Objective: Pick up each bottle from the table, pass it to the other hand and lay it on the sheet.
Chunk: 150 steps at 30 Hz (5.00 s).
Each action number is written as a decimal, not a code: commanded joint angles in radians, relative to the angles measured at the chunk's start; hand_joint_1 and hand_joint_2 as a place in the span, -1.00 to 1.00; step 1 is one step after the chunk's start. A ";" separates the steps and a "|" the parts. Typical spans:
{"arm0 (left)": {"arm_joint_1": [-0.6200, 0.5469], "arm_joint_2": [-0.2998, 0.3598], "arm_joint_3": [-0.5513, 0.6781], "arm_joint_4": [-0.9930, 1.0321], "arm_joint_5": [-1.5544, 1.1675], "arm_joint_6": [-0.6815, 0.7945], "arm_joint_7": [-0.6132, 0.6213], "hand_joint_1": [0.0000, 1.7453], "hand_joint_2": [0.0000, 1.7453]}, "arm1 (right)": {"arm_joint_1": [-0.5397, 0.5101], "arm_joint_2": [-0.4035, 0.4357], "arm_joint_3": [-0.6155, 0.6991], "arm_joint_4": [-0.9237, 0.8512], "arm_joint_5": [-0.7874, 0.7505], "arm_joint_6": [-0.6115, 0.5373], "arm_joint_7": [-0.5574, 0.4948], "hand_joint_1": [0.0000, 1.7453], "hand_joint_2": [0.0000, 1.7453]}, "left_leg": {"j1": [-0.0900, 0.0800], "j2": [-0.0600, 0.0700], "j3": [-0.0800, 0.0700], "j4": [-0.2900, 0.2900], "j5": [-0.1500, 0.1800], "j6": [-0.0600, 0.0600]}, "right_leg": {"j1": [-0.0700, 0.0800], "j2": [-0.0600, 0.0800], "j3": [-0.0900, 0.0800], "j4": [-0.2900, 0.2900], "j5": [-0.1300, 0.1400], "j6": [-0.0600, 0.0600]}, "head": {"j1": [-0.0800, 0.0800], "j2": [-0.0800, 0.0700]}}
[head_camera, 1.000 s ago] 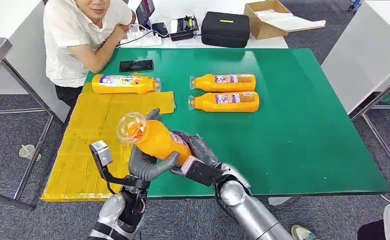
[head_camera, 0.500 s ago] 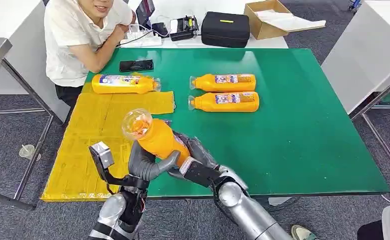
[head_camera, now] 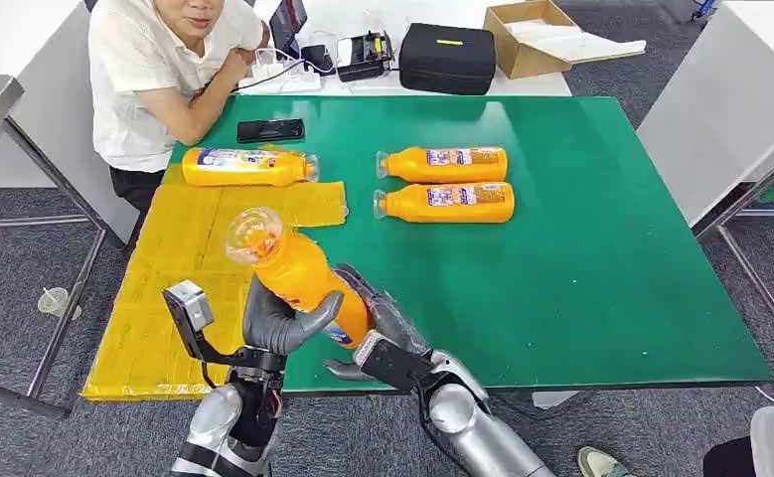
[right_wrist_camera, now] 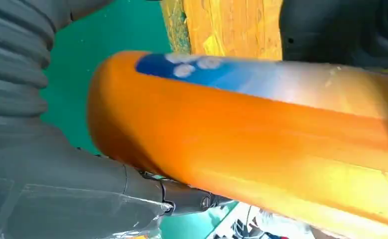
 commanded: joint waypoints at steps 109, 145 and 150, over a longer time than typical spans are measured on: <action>-0.502 0.162 0.268 1.007 -1.699 0.088 0.310 -1.00 1.00 | -0.089 0.146 -0.419 0.184 0.011 -0.072 -0.136 -1.00 1.00 | 0.001 0.002 0.015 -0.002 0.002 -0.002 | 0.001 0.003 0.015 -0.001 0.001 -0.004 | 0.000 0.000; -0.228 0.061 0.001 0.238 -1.453 0.335 0.038 -1.00 1.00 | -0.006 0.159 -0.458 0.056 0.085 -0.120 -0.106 -1.00 1.00 | 0.001 -0.002 0.005 0.001 0.001 -0.001 | 0.002 -0.003 0.006 0.001 -0.001 -0.004 | 0.000 0.000; -0.065 -0.009 0.027 -0.015 -1.025 0.129 0.042 -1.00 1.00 | 0.108 0.158 -0.484 -0.165 0.187 -0.210 -0.097 -1.00 1.00 | 0.001 -0.003 0.003 0.001 0.001 -0.001 | 0.001 -0.004 0.005 0.001 -0.002 -0.003 | 0.000 0.000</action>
